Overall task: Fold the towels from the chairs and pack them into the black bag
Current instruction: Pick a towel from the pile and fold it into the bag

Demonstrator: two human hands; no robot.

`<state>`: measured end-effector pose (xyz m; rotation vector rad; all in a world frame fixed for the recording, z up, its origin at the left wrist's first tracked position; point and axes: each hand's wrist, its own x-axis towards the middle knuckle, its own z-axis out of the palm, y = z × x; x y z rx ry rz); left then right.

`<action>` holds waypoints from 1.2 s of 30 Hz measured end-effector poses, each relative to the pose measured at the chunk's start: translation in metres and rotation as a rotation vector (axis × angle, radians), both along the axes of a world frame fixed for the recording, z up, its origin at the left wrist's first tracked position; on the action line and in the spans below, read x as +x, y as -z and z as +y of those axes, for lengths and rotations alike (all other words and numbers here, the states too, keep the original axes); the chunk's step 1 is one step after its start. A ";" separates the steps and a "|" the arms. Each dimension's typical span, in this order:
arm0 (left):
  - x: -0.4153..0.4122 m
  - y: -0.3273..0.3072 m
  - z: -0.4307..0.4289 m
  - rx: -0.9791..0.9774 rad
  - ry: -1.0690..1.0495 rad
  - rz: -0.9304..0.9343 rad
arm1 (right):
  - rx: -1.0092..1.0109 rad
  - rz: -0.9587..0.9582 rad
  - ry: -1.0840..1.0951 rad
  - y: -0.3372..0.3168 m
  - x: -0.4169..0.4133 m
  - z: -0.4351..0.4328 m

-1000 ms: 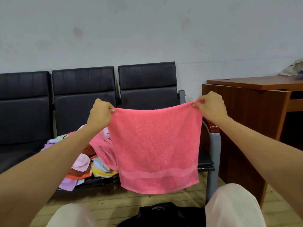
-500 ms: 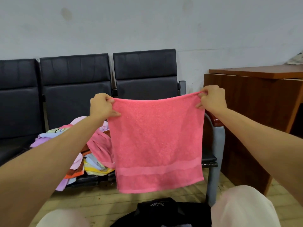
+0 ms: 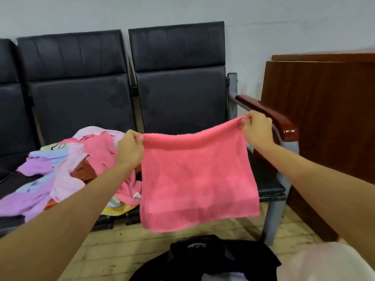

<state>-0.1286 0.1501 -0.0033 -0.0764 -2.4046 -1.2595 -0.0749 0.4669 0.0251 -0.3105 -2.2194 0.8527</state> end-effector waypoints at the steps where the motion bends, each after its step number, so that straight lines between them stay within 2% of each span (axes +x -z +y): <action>1: 0.007 0.018 0.002 -0.047 0.006 -0.018 | 0.013 -0.033 -0.017 0.017 0.002 -0.001; 8: 0.044 0.119 0.020 -0.281 0.242 -0.147 | 0.212 -0.467 -0.189 0.124 0.017 -0.002; 10: 0.044 0.133 0.021 -0.309 0.310 -0.139 | 0.333 -0.519 -0.209 0.132 0.017 -0.003; 13: 0.038 0.144 0.026 -0.376 0.349 -0.156 | 0.405 -0.548 -0.270 0.134 0.010 -0.002; 19: 0.003 0.145 0.039 -0.456 0.345 -0.176 | 0.375 -0.539 -0.290 0.144 -0.030 0.004; 23: -0.021 0.149 0.045 -0.556 0.255 -0.121 | 0.354 -0.526 -0.295 0.150 -0.060 0.002; 29: -0.048 0.150 0.044 -0.374 0.194 -0.063 | 0.273 -0.394 -0.274 0.162 -0.083 0.005; 36: -0.037 0.127 0.027 -0.250 0.106 0.101 | 0.076 -0.184 -0.120 0.141 -0.065 0.010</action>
